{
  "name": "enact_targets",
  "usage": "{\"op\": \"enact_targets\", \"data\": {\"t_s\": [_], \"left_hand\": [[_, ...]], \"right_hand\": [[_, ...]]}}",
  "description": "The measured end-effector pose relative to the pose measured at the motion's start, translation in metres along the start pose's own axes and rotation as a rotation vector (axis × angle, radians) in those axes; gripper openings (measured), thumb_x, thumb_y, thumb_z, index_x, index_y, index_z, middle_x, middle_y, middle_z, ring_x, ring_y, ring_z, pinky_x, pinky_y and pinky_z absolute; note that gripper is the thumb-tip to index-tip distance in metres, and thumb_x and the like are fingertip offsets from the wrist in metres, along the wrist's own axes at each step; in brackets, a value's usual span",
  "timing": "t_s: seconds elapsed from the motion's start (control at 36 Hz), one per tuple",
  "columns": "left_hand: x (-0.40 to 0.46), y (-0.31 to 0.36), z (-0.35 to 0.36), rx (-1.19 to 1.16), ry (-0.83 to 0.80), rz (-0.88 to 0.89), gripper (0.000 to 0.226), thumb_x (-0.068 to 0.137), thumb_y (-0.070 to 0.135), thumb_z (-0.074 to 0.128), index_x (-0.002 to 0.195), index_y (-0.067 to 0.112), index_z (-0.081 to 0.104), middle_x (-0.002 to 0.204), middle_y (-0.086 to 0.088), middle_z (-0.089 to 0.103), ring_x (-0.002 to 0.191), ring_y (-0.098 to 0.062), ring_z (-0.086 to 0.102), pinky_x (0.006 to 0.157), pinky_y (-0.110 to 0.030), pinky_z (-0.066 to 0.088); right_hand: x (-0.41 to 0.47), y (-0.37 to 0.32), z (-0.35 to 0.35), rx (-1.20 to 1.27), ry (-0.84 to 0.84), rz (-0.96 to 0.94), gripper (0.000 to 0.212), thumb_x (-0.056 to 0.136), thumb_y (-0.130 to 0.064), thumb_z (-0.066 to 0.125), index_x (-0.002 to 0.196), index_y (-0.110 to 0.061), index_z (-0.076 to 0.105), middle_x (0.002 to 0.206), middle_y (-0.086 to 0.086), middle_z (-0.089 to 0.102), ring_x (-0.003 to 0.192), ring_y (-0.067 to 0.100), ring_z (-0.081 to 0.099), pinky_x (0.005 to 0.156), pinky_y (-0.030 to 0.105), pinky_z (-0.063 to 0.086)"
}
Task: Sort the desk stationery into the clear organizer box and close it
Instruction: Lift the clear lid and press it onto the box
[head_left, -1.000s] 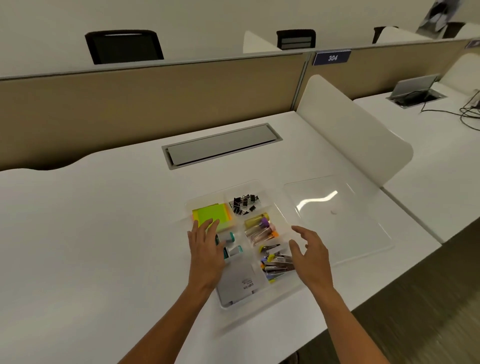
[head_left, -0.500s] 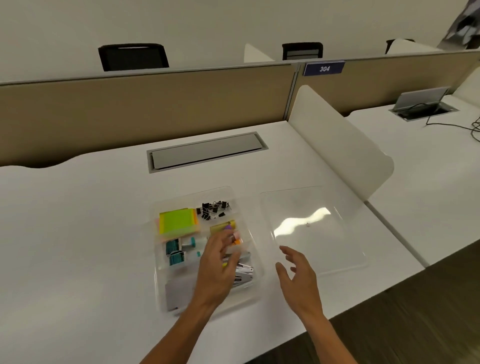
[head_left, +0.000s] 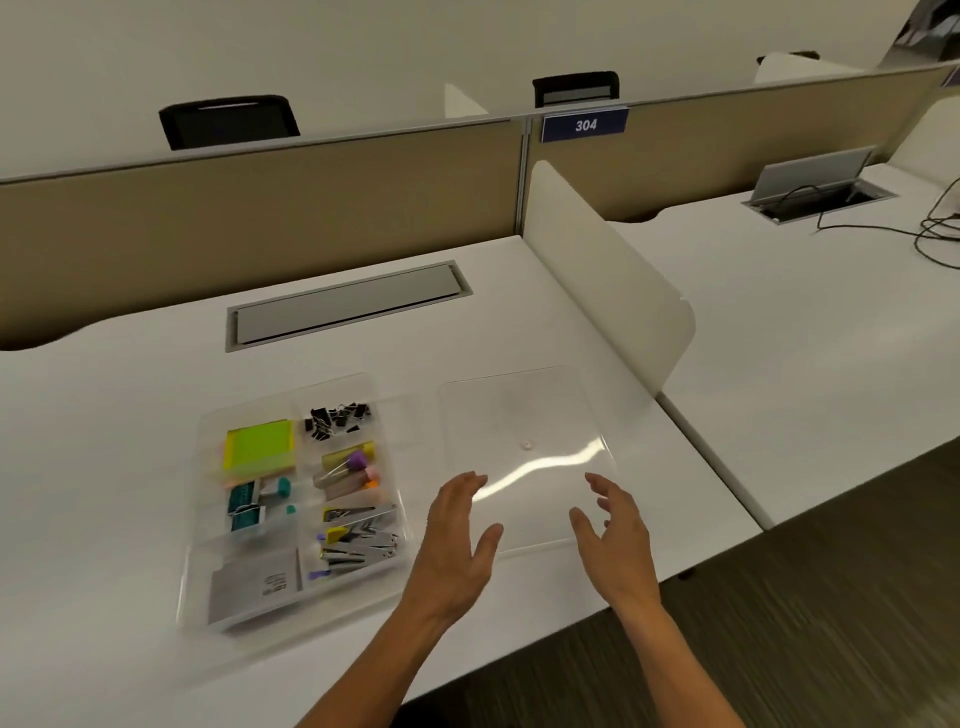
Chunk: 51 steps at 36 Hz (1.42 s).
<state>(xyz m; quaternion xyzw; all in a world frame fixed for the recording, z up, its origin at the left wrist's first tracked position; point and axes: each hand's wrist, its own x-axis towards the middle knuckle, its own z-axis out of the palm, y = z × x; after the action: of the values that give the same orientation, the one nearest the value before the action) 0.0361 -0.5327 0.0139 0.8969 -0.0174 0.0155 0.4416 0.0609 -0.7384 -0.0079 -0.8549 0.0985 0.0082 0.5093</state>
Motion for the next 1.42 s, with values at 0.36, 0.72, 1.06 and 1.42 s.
{"op": "enact_targets", "data": {"t_s": [0.36,0.72,1.06,1.42], "left_hand": [[0.038,-0.009,0.042,0.493,-0.243,-0.173,0.090,0.091,0.068,0.036,0.153,0.023,-0.012,0.159,-0.002,-0.028,0.142,-0.029,-0.033,0.120,-0.047,-0.010],[0.051,-0.031,0.070,0.441,-0.268,-0.265,0.097,0.087,0.073,0.038,0.153,0.022,-0.012,0.160,-0.001,-0.025,0.143,-0.030,-0.031,0.113,-0.041,-0.015],[0.055,-0.027,0.068,0.361,-0.248,-0.280,0.090,0.090,0.068,0.040,0.154,0.023,-0.005,0.162,0.000,-0.019,0.145,-0.028,-0.027,0.119,-0.044,-0.008],[0.060,-0.016,0.060,0.284,-0.226,-0.331,0.087,0.091,0.066,0.042,0.155,0.025,0.000,0.163,0.001,-0.013,0.147,-0.029,-0.021,0.119,-0.048,-0.007]], "right_hand": [[0.033,0.011,-0.013,-0.224,0.018,0.041,0.060,0.096,-0.027,0.061,0.150,-0.022,0.034,0.152,0.004,0.035,0.138,0.024,0.036,0.113,0.041,0.037],[0.062,0.021,-0.011,-0.669,-0.122,0.211,0.086,0.093,-0.058,0.049,0.157,-0.018,0.007,0.161,0.012,0.016,0.145,0.034,0.018,0.116,0.044,0.028],[0.088,0.017,-0.026,-0.457,-0.136,0.382,0.084,0.093,-0.051,0.057,0.156,-0.015,0.015,0.151,0.017,0.034,0.138,0.038,0.030,0.108,0.047,0.034],[0.081,0.003,-0.040,0.353,-0.124,0.491,0.042,0.083,-0.012,0.075,0.119,-0.013,0.054,0.099,0.011,0.071,0.078,0.023,0.073,0.063,0.031,0.060]]}}
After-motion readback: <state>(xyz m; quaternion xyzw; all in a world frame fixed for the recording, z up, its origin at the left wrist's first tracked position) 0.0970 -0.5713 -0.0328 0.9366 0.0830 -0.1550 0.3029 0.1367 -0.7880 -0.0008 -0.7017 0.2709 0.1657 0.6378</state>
